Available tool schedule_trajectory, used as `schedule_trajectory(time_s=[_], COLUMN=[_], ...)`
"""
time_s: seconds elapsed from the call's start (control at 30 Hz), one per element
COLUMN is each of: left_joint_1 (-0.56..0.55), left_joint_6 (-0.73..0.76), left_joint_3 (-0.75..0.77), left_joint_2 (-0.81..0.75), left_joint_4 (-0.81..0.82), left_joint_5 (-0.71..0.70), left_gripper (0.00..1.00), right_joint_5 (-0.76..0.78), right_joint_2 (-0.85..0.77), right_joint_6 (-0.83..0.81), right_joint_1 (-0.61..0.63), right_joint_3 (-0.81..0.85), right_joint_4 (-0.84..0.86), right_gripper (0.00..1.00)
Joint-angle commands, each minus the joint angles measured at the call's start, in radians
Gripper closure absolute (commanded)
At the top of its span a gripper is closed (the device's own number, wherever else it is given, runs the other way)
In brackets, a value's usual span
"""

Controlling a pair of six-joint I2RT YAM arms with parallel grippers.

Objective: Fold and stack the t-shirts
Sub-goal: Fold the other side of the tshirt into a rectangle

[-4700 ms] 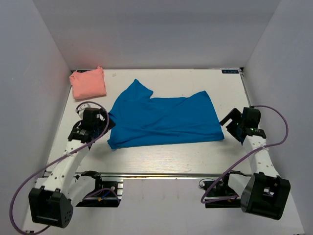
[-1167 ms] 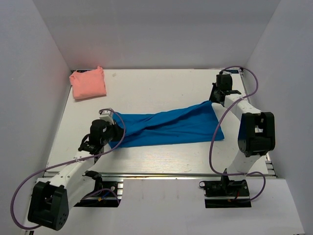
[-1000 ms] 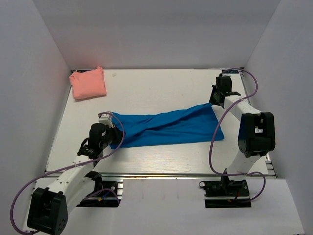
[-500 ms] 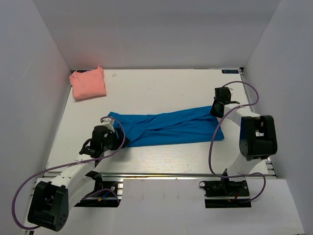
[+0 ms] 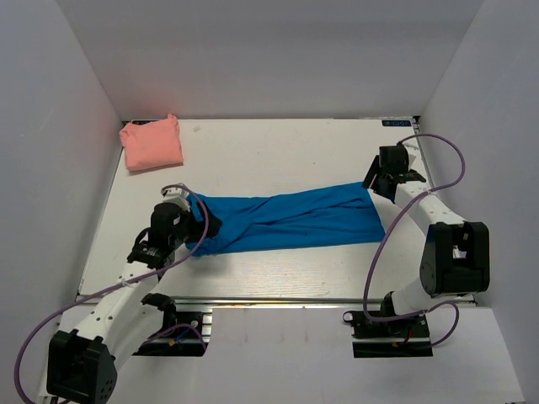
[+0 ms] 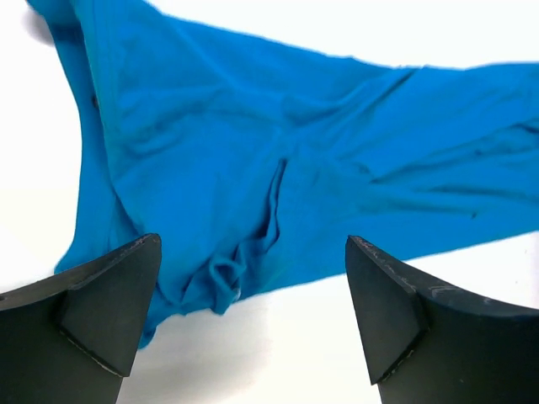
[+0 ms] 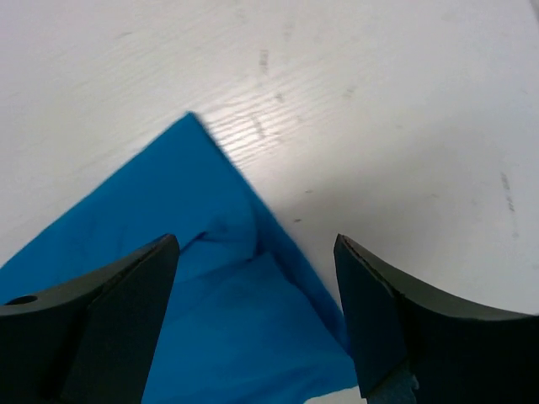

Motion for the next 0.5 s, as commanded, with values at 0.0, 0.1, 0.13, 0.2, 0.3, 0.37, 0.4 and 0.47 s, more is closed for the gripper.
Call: schedule_trajectory(time_s=[0.0,0.1,0.13,0.2,0.3,0.37,0.4,0.47], left_joint_1=[-0.002,-0.002,-0.002,-0.002,-0.002,-0.002,-0.002,-0.002], left_joint_6=[-0.010,-0.010,-0.010,-0.010,-0.001,-0.001,-0.001,-0.001], left_joint_3=[0.061,0.111,0.128,0.183,0.243,0.265,0.265,0.276], left_joint_2=[0.032,0.159,0.202,0.338,0.496,0.556,0.581,0.645], left_joint_4=[0.051,0.128,0.143,0.165,0.165,0.141,0.128,0.116], left_joint_5=[-0.030,0.005,0.033,0.059,0.080,0.080,0.067,0.047], left_gripper=[0.00,0.00,0.00,0.00,0.00,0.00,0.00,0.00], right_joint_5=[-0.226,-0.463,-0.495,-0.590,-0.679,-0.687,-0.684,-0.653], right_joint_2=[-0.027,0.002,0.030,0.074,0.177,0.208,0.252,0.272], right_joint_6=[-0.053,-0.115,-0.116,-0.132,-0.132,-0.126,-0.118,-0.101], right_joint_1=[0.010,0.026,0.040,0.051,0.068,0.074,0.072,0.069], right_joint_3=[0.038,0.024,0.038,0.058,0.093,0.122,0.125,0.118], right_joint_4=[0.075,0.138,0.175,0.196,0.218,0.204,0.203,0.197], right_gripper=[0.20,0.13,0.10,0.10,0.10,0.10,0.10,0.10])
